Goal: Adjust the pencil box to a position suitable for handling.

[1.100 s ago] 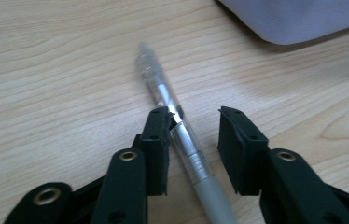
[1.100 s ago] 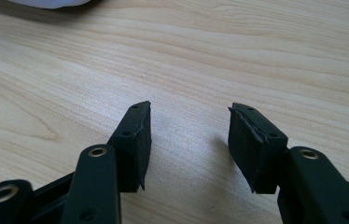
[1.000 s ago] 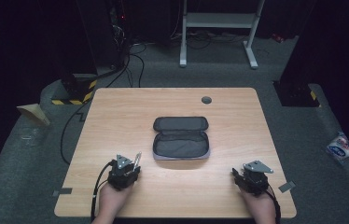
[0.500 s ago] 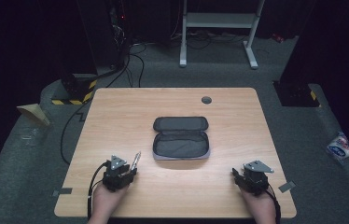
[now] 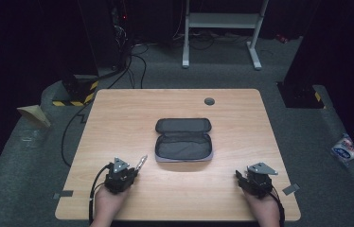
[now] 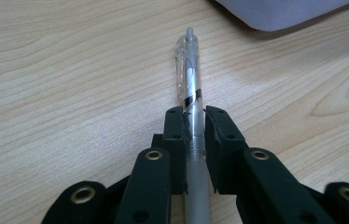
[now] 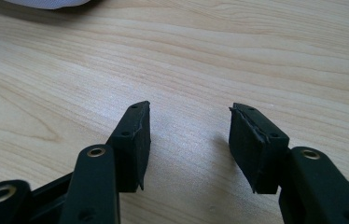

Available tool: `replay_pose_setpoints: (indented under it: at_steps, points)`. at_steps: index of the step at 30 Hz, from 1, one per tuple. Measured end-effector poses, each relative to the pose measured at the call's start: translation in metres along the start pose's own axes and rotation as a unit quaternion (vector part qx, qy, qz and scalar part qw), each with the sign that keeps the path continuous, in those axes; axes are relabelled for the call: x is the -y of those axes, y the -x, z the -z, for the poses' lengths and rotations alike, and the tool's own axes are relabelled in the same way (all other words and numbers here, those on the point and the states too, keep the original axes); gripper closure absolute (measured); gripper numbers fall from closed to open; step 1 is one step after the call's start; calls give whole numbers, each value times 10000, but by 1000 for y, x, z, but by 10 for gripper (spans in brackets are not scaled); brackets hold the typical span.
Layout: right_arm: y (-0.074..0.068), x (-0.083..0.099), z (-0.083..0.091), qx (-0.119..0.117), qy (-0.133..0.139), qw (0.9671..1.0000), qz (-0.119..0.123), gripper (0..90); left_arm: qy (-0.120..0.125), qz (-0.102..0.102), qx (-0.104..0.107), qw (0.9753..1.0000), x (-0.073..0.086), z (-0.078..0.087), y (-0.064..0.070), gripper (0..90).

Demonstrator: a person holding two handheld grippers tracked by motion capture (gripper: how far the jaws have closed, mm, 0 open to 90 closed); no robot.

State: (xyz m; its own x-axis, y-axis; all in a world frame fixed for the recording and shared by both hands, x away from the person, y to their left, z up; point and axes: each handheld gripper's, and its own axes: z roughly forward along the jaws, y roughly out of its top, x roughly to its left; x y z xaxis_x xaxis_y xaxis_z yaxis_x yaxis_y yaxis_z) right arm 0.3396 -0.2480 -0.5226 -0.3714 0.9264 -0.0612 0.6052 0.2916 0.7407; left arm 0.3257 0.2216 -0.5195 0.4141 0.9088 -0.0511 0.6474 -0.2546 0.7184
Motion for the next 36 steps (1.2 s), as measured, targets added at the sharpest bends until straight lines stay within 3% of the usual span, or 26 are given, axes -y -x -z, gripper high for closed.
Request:
replay_pose_setpoints:
  at_steps: [25, 36]
  points:
    - [4, -1, -2, -156, -48, 9998, -152, 441, 432, -105, 129, 9989, -9, 20, 2, 790]
    - [3, -1, -2, -149, -50, 9997, -161, 440, 556, -326, 276, 9975, -25, 33, 8, 790]
